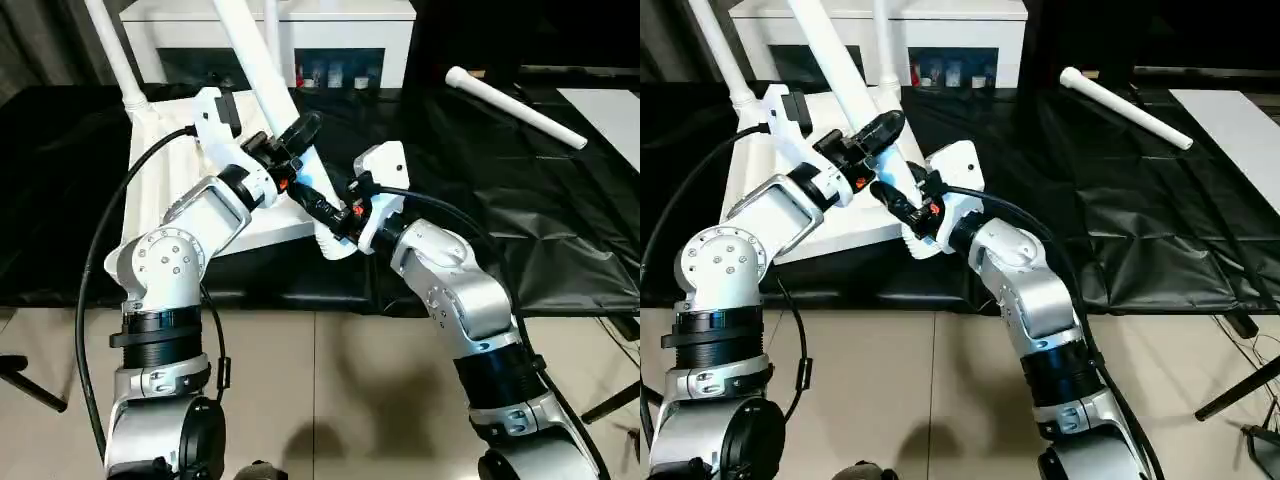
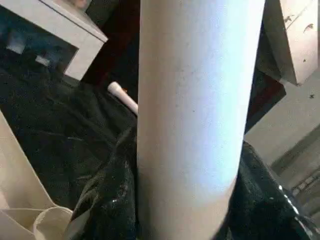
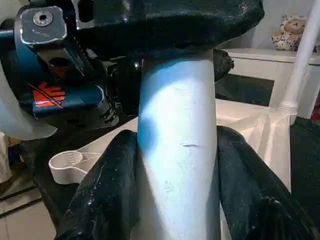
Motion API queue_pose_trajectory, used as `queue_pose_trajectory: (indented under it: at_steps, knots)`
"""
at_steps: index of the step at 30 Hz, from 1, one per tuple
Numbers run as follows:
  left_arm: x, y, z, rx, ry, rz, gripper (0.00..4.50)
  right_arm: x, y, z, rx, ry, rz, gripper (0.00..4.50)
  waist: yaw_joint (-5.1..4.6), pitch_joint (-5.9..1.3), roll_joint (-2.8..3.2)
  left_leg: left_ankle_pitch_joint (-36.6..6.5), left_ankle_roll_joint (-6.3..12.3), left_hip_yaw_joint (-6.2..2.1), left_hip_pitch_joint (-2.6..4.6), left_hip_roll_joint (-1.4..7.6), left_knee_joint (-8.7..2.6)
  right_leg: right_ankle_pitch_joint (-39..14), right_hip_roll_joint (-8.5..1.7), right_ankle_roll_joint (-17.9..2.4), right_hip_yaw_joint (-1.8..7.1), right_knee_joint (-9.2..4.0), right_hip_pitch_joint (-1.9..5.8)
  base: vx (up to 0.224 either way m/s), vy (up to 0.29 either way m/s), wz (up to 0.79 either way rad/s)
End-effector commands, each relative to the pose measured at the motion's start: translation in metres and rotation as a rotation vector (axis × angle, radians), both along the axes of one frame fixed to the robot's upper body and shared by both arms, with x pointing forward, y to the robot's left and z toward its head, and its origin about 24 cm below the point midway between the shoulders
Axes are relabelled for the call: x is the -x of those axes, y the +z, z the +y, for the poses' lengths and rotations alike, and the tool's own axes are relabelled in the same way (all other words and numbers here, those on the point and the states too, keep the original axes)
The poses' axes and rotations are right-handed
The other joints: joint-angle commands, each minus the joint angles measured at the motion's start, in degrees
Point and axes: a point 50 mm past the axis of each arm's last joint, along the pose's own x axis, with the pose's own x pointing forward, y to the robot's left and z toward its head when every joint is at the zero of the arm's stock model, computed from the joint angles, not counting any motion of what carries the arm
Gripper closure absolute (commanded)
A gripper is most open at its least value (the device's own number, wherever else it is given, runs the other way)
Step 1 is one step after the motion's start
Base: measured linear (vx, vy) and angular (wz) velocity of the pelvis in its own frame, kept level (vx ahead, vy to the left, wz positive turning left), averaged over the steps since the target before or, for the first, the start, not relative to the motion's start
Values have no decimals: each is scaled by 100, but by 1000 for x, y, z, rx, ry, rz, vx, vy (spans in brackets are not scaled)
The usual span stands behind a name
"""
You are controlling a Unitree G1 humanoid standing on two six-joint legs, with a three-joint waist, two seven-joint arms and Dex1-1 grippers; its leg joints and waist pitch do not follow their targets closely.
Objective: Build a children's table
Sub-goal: Move to table
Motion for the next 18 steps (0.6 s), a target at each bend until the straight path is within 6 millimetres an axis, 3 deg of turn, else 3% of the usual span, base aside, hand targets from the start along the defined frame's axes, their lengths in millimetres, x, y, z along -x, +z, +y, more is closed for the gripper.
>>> queue_pose_trajectory:
  at_steps: [1, 6, 10, 12, 14, 15, 18]
  knots:
    - [1, -8, 2, -61, -21, 21, 259, -6, 11, -8, -22, -37, -43, 194, -20, -444, 67, -1183, -162, -147, 216, 340, -457, 198, -440, -1073, 338, -380, 247, 0, 0, 0]
    - [5, -3, 1, -146, -159, -69, 261, -3, 12, -13, -46, 147, 67, 142, -16, -450, 101, -1218, -154, -151, 241, 340, -452, 256, -421, -1079, 337, -373, 257, 0, 0, 0]
    - [15, 5, -6, -163, -346, -157, 261, 2, 16, -21, -6, 274, 73, 110, -5, -457, 61, -1014, -90, -130, 215, 326, -424, 516, -437, -1175, 333, -348, 277, 0, 0, 0]
    - [19, 9, -8, -157, -416, -190, 261, 4, 19, -26, -8, 331, 103, 87, -1, -462, 71, -916, -42, -122, 211, 321, -408, 566, -444, -1246, 330, -335, 278, 0, 0, 0]
    - [21, 12, -8, -146, -456, -209, 261, 7, 20, -28, -4, 391, 127, 81, -3, -469, 65, -874, 6, -118, 212, 321, -394, 585, -447, -1324, 326, -327, 287, 0, 0, 0]
    - [23, 14, -8, -140, -493, -225, 261, 9, 19, -29, 13, 436, 141, 78, -6, -464, 23, -903, 44, -107, 215, 320, -396, 533, -439, -1362, 323, -341, 291, 0, 0, 0]
    - [27, 18, -8, -132, -573, -259, 261, 11, 18, -33, 50, 483, 173, 78, 3, -453, 42, -997, 44, -102, 223, 330, -398, 261, -452, -1382, 329, -345, 275, 0, 0, 0]
